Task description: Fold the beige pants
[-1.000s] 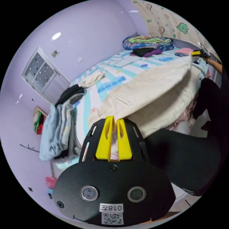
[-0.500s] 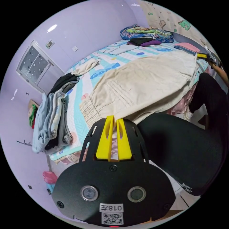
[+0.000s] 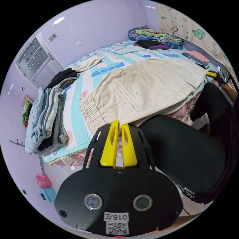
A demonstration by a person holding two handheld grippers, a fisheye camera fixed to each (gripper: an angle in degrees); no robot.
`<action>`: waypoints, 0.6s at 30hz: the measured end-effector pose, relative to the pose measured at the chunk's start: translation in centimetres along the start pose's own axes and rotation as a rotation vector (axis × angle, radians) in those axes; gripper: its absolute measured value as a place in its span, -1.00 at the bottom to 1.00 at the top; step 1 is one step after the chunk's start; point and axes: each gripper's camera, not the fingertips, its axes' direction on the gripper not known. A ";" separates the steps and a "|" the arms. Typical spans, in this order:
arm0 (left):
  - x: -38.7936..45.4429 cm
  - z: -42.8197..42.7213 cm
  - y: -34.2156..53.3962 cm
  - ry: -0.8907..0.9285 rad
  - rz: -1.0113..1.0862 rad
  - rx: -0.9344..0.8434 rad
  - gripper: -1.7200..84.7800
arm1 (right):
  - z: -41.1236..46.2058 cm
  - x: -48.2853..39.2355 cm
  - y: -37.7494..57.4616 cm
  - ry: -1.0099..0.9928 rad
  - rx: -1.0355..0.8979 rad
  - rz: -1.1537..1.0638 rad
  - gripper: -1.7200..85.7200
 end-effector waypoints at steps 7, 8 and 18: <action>-2.3 -0.2 1.0 0.047 0.005 -0.065 -0.88 | 1.9 0.0 3.6 0.044 0.014 -0.066 -0.85; -2.4 -0.4 1.1 0.046 0.011 -0.073 -0.87 | 2.0 0.3 4.4 0.046 0.011 -0.060 -0.84; -6.2 -4.6 6.9 0.096 -0.179 0.000 -0.87 | 2.5 9.9 14.9 -0.311 0.086 0.587 -0.79</action>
